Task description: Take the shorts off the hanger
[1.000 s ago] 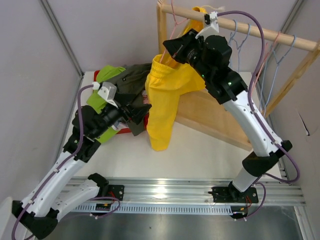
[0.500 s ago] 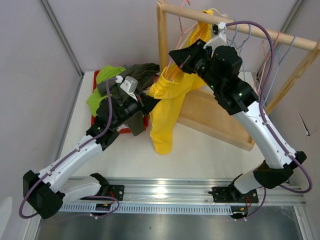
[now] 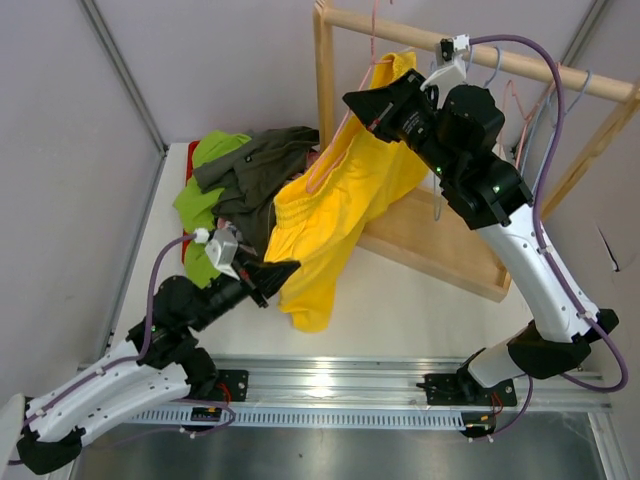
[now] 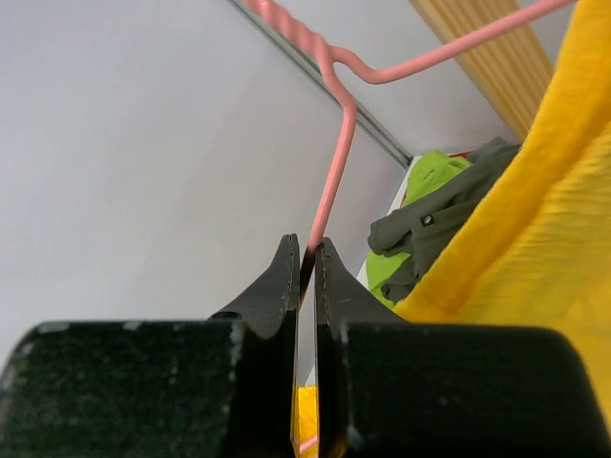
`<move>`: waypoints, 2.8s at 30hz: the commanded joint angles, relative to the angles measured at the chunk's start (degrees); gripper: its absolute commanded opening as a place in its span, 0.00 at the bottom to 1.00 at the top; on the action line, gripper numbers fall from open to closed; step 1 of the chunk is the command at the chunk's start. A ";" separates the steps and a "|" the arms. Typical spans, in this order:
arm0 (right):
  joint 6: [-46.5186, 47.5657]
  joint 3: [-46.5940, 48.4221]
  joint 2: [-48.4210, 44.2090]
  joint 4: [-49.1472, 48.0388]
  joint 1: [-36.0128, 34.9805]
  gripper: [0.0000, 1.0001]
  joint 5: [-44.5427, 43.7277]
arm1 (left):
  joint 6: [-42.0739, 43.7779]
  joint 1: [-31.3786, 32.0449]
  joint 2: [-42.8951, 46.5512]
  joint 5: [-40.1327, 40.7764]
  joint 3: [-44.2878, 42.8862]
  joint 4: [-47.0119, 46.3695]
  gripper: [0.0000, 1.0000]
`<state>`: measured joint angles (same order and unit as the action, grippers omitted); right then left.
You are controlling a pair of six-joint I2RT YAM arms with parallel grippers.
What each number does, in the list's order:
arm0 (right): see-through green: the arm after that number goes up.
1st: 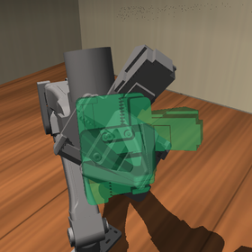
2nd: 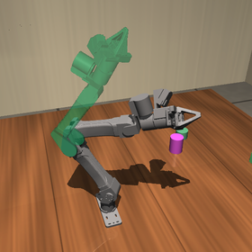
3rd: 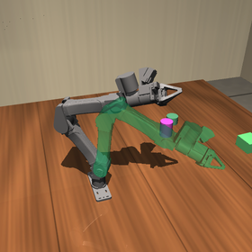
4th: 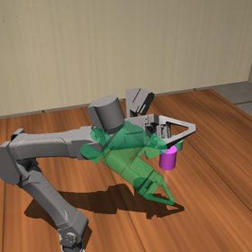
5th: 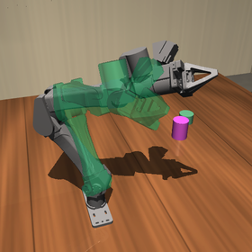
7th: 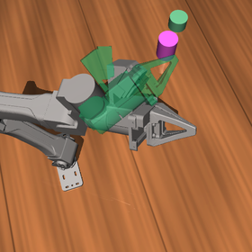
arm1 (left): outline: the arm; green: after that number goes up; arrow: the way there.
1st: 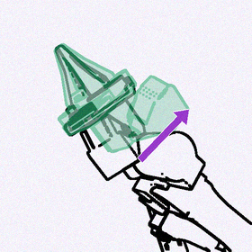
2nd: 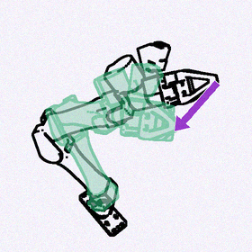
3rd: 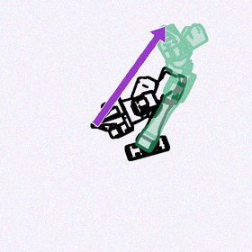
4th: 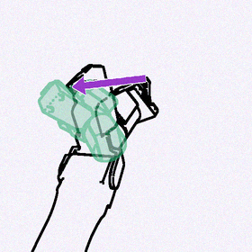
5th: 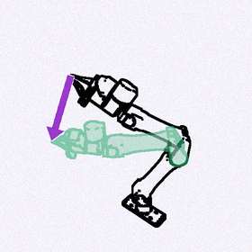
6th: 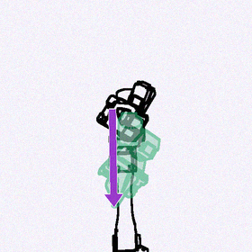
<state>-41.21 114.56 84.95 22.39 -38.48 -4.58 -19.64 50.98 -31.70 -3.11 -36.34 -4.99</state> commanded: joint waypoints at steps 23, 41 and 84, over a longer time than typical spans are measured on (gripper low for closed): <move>-27.68 -24.83 -20.17 -14.04 -2.92 0.00 12.04 | 4.86 -7.21 -42.99 20.60 -37.46 -3.89 0.00; -22.86 -17.36 -11.39 -11.49 13.16 0.00 16.26 | 24.37 -9.75 -23.13 37.74 -51.54 24.50 0.00; -25.76 -41.00 -19.12 -17.65 18.62 0.47 18.20 | 7.33 -47.64 -64.47 8.48 -84.16 31.54 0.99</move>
<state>-67.96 74.72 67.26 0.19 -19.16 11.42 -11.81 3.25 -107.90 5.39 -119.31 28.27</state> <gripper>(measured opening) 0.357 0.992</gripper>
